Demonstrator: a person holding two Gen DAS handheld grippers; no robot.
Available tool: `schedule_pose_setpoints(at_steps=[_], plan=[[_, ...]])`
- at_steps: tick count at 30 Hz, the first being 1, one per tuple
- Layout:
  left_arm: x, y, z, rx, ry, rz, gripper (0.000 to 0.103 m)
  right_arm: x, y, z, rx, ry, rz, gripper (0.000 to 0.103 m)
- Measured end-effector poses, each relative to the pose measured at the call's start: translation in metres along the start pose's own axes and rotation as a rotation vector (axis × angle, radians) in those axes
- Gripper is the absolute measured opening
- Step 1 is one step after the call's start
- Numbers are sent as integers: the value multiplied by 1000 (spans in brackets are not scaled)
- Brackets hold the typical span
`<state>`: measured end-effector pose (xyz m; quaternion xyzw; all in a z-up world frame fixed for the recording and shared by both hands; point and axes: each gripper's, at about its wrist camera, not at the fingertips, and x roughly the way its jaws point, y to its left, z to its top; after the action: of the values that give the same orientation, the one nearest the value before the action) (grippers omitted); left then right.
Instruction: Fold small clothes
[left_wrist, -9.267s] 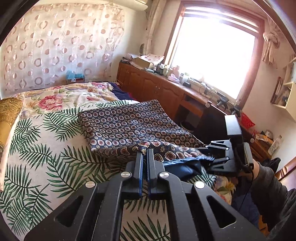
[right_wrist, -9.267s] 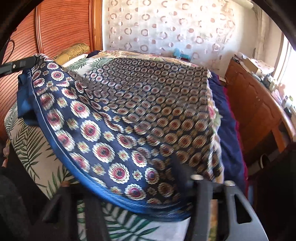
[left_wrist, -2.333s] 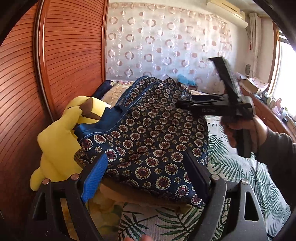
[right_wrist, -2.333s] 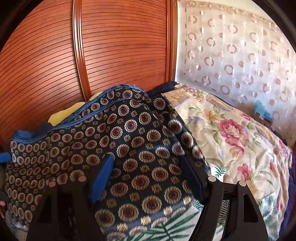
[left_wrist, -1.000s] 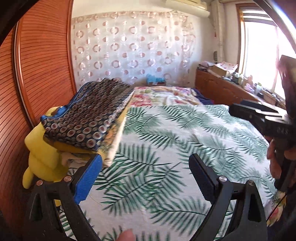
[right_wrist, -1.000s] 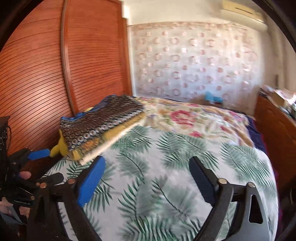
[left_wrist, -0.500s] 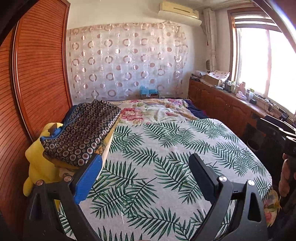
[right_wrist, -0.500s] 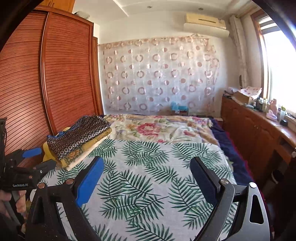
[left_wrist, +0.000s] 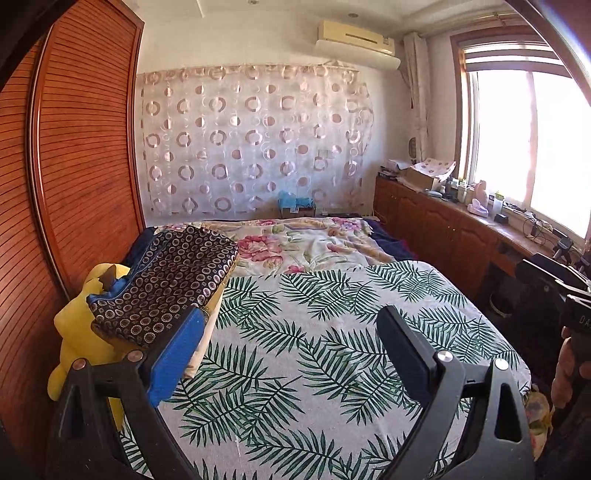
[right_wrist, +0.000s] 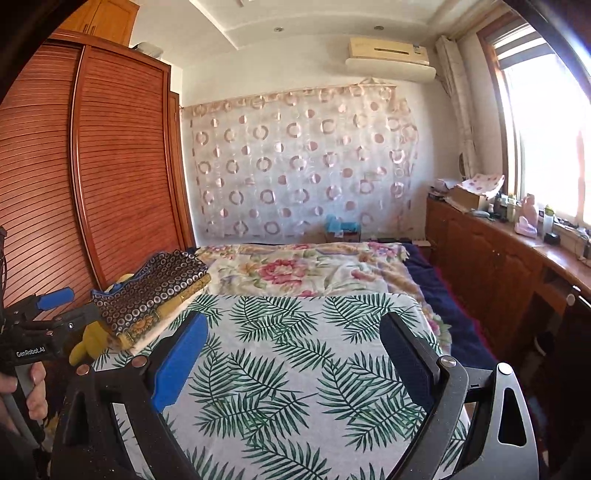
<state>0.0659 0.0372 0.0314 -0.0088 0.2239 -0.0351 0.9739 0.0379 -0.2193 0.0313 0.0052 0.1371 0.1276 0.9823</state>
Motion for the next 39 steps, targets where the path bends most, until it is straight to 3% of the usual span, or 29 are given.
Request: schedule_pose_setpoints(at_steps=[39], plan=[[-2,0,0,0,-9,7,95,1,-20,4,-11,-3,7,95]])
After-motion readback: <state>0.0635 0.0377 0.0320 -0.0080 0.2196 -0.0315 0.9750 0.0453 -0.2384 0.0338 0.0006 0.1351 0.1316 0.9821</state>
